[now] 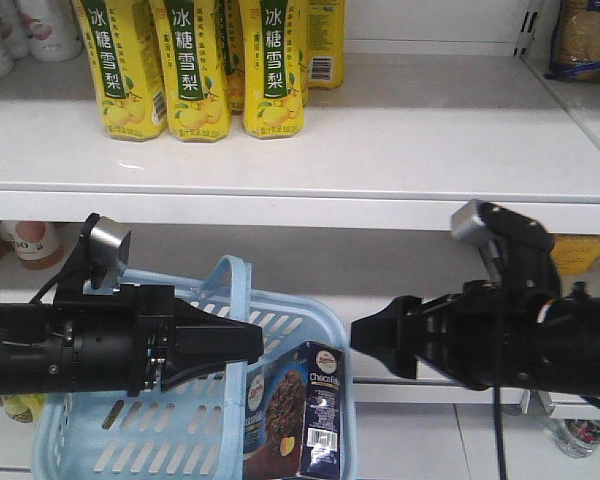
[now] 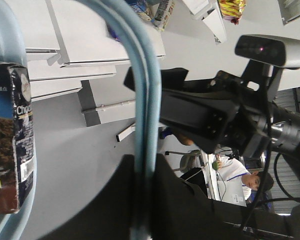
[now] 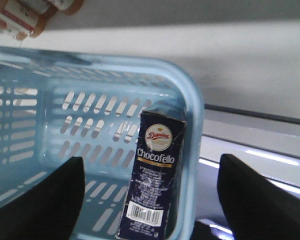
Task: Left arm holds basket, right arm returns cookies
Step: 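Reach the right gripper down into the basket toward the Chocofello box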
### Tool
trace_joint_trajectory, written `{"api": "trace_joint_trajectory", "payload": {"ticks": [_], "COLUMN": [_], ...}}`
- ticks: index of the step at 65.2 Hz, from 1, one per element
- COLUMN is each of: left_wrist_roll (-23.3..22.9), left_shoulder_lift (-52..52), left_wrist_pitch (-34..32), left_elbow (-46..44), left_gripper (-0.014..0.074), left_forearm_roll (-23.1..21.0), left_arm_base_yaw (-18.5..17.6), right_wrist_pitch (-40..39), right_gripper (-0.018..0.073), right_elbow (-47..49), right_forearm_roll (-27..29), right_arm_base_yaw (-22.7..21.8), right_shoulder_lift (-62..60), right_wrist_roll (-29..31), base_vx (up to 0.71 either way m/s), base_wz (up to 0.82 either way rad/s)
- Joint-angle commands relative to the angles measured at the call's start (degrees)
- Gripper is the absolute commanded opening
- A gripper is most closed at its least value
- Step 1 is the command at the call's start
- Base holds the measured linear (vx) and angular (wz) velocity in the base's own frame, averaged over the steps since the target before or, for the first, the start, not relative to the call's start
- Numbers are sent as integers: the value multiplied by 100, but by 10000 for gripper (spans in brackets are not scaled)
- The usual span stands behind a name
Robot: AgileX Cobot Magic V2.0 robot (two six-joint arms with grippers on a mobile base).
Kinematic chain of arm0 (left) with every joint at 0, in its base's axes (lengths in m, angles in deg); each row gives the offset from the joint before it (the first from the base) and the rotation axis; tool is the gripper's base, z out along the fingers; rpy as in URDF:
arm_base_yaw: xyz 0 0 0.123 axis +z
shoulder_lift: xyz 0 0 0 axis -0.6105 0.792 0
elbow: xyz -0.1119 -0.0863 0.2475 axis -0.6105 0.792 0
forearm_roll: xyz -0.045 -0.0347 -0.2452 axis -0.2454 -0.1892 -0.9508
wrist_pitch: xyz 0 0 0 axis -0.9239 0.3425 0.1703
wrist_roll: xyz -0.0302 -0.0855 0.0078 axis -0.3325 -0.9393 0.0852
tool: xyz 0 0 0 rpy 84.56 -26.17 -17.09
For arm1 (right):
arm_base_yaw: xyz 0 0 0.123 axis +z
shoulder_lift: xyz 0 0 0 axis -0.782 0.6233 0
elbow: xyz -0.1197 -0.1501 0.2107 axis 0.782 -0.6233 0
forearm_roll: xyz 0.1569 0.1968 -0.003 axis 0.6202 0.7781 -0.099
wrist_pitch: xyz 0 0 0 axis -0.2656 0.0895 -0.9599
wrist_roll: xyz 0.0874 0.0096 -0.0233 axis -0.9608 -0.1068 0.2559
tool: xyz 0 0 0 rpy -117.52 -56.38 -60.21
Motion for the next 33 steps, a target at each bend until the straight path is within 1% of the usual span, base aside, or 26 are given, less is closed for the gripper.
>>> {"api": "trace_joint_trajectory", "payload": {"ticks": [1, 7, 14, 26, 33], "left_wrist_roll": [33, 33, 33, 33, 33], "left_shoulder_lift": [-188, -188, -188, -188, -188], "left_wrist_pitch": [395, 395, 395, 395, 395], "left_elbow": [-187, -187, -187, -187, -187], "left_gripper": [-3, -3, -3, -3, -3], "left_forearm_roll": [-733, -733, -733, -733, -733], "left_arm_base_yaw": [-23, -23, -23, -23, -23], "right_wrist_pitch": [-168, -148, -49, 58, 58], "right_gripper": [517, 517, 517, 517, 517], "right_elbow": [206, 206, 206, 196, 196], "right_forearm_roll": [650, 1116, 1504, 1968, 2059], "right_arm_base_yaw": [200, 315, 366, 366, 366], "right_shoulder_lift": [283, 541, 719, 959, 1047], "right_wrist_roll": [468, 941, 1305, 1788, 1936], "base_vx": [0, 0, 0, 0, 0], "base_wz": [0, 0, 0, 0, 0]}}
